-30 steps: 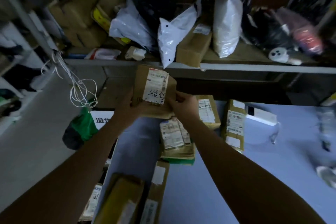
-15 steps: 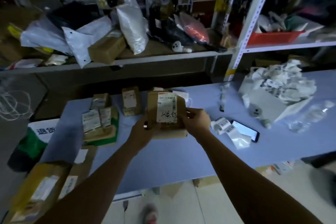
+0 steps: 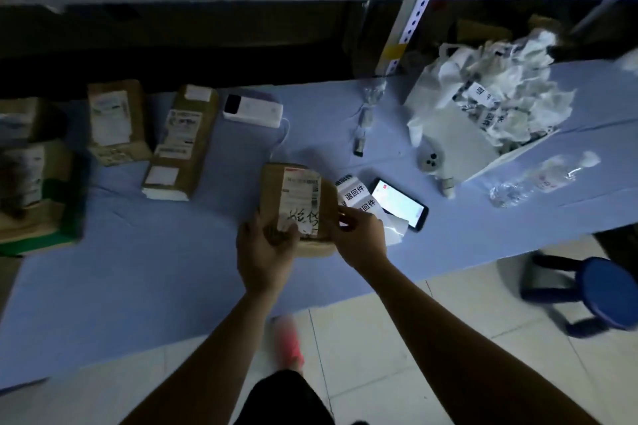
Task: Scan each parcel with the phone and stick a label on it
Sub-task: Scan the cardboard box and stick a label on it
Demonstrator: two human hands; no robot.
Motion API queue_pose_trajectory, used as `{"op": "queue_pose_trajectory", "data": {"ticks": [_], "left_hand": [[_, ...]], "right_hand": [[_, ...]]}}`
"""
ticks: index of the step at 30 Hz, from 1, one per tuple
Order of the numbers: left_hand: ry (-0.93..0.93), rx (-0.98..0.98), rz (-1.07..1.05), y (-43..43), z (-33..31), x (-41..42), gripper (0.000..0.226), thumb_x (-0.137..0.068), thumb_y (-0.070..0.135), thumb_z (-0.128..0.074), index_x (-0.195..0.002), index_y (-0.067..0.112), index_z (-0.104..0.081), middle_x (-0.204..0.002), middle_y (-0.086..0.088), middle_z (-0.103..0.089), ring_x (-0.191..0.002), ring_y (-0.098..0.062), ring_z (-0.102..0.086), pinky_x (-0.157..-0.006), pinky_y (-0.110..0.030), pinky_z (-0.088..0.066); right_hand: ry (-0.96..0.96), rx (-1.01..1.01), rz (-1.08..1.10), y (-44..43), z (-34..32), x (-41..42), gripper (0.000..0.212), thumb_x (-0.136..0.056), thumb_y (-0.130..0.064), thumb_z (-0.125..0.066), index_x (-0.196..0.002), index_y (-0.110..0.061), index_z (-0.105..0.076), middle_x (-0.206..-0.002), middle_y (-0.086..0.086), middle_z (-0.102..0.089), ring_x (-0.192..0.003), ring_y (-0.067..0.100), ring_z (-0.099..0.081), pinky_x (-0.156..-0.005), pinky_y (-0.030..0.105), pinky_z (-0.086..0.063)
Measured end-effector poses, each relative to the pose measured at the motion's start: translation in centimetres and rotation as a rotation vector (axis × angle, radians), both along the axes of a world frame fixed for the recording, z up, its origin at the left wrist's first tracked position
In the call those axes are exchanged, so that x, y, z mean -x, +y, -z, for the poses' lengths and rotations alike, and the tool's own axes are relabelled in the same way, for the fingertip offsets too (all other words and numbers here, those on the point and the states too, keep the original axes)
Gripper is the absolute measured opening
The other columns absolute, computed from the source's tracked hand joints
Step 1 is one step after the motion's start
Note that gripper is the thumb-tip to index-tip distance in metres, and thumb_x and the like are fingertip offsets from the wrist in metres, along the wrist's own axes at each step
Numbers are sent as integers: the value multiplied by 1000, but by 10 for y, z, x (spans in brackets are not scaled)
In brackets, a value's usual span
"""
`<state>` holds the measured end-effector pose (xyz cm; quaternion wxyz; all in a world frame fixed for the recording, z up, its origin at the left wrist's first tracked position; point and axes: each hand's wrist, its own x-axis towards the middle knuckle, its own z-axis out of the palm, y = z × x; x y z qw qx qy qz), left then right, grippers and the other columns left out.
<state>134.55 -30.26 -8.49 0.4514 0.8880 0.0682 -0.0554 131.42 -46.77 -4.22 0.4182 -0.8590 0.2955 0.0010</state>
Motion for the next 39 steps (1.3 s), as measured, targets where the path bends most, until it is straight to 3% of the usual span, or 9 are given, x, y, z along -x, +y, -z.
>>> {"op": "queue_pose_trajectory", "data": {"ticks": [3, 6, 8, 11, 14, 23, 28, 32, 39], "left_hand": [[-53, -57, -87, -15, -6, -4, 76, -67, 59, -68, -129, 17, -56, -116, -8, -58, -110, -30, -56, -83, -44, -53], [-101, -113, -89, -19, -11, -12, 80, -63, 59, -73, -129, 16, -57, -118, -5, -58, -108, -28, -58, -82, -44, -54], [-97, -148, -82, -21, -17, -17, 87, -61, 57, -81, -133, 18, -54, -120, -2, -59, -110, -26, -59, -84, -42, -55], [-150, -136, -91, -25, -22, -20, 78, -61, 56, -82, -128, 24, -57, -113, 4, -59, -101, -17, -60, -78, -36, -55], [-96, -163, -156, -32, -28, -20, 87, -63, 56, -81, -137, 21, -51, -116, 1, -59, -103, -17, -59, -77, -33, -54], [124, -290, -176, -46, -38, -5, 115, -55, 61, -90, -147, 17, -37, -120, -3, -55, -112, -24, -58, -87, -36, -55], [179, -213, -188, -40, -42, 3, 121, -55, 58, -91, -153, 20, -32, -133, 1, -58, -123, -21, -55, -99, -35, -50], [173, -232, -190, -41, -43, -1, 96, -49, 61, -91, -129, 29, -49, -115, 7, -65, -109, -19, -62, -85, -35, -59], [190, -279, -311, -67, -34, -1, 107, -41, 68, -89, -126, 22, -42, -111, -3, -54, -105, -28, -58, -81, -47, -59]], "right_hand": [[-46, 55, -43, -35, -1, -11, 30, -88, -39, -72, -113, -23, -76, -84, -10, -77, -67, -5, -66, -67, 9, -51], [-93, 174, 0, -80, -2, -30, 26, -88, -27, -71, -111, -15, -74, -92, 1, -74, -80, 15, -70, -80, 33, -58], [-47, 248, -45, -111, 3, -41, 40, -84, -24, -74, -123, -14, -69, -111, 8, -71, -100, 26, -68, -89, 38, -55], [171, 351, -227, -151, 23, -50, 74, -77, -40, -82, -144, -23, -53, -138, 6, -56, -129, 26, -49, -99, 42, -48], [309, 426, -389, -170, 44, -54, 89, -71, -57, -82, -145, -22, -45, -139, 8, -51, -130, 29, -46, -99, 45, -47], [312, 407, -564, -196, 68, -58, 77, -68, -54, -85, -126, -15, -55, -120, 9, -57, -117, 29, -54, -88, 46, -56], [223, 399, -429, -200, 51, -73, 75, -68, -57, -80, -120, -8, -57, -112, 15, -56, -111, 35, -54, -85, 45, -53], [44, 331, -407, -181, 17, -95, 66, -66, -54, -81, -113, -12, -59, -104, 12, -55, -104, 31, -54, -80, 40, -53], [35, 161, -800, -124, -44, -94, 39, -68, -43, -86, -93, -21, -65, -85, -2, -71, -79, 18, -68, -63, 24, -49]]}}
